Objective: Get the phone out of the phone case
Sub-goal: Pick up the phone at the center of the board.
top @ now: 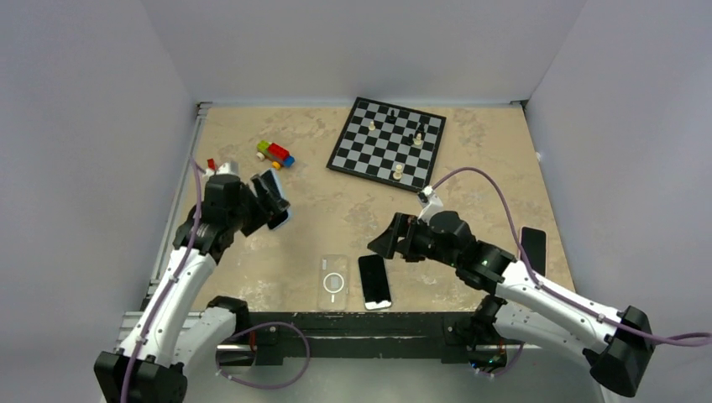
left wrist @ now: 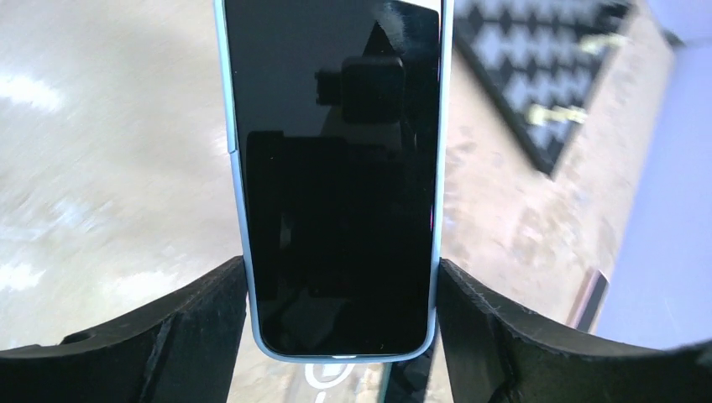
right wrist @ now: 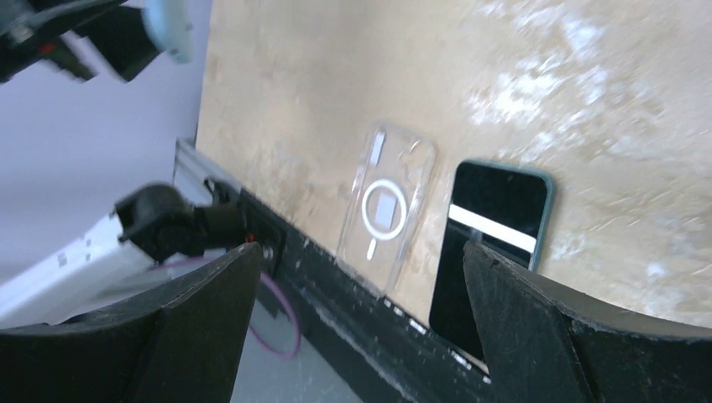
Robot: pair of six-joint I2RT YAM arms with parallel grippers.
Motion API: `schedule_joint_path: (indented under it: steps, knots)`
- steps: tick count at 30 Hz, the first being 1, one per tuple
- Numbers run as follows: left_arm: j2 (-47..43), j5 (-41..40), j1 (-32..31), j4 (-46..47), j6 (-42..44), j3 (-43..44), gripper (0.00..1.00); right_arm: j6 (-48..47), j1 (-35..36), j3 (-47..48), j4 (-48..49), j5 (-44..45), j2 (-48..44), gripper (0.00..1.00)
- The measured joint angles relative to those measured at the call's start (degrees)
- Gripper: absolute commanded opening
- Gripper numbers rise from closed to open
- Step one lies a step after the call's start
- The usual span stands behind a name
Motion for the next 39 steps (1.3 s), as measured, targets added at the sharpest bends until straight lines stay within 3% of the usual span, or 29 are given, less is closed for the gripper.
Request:
schedule_joint_path:
  steps: [6,9,22,36,39]
  knots:
    - [8.0,3.8,-10.1,5.5,8.0,17.1,0.00,0.9,-9.9,2.0,3.5,-3.0,5.3,0.98]
    - [10.1,7.1,-12.9,9.5,11.4,20.1,0.00,1.0,-11.1,5.1,4.8,-4.6,9.3,0.97]
    - [12.1,10.5,-22.1,10.8,23.8,15.5,0.00,6.6,-11.1,20.8,12.1,-2.6,22.5,0.83]
    - [12.9,9.9,-22.9,10.6,25.1,15.5,0.00,9.0,-10.3,23.9,18.2,-3.7,31.9,0.58]
    - [13.1,9.8,-23.1,10.5,25.1,15.5,0.00,9.3,-9.0,24.2,20.2,-4.6,34.0,0.42]
